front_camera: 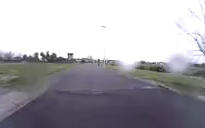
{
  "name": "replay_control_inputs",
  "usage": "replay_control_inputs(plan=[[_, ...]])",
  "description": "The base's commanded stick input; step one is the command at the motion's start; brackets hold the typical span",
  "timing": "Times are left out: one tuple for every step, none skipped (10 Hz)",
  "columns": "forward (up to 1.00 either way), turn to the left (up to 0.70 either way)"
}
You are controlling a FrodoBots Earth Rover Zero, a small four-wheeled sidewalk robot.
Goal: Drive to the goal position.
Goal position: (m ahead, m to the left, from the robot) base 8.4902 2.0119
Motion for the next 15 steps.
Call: replay_control_inputs(plan=[[1.0, 0.0], [1.0, 0.0], [1.0, 0.0], [1.0, 0.0], [1.0, 0.02], [1.0, 0.07], [1.0, 0.12], [1.0, 0.17], [1.0, 0.21], [1.0, 0.25], [1.0, 0.29], [1.0, 0.33], [1.0, 0.37], [1.0, 0.3], [1.0, 0.13]])
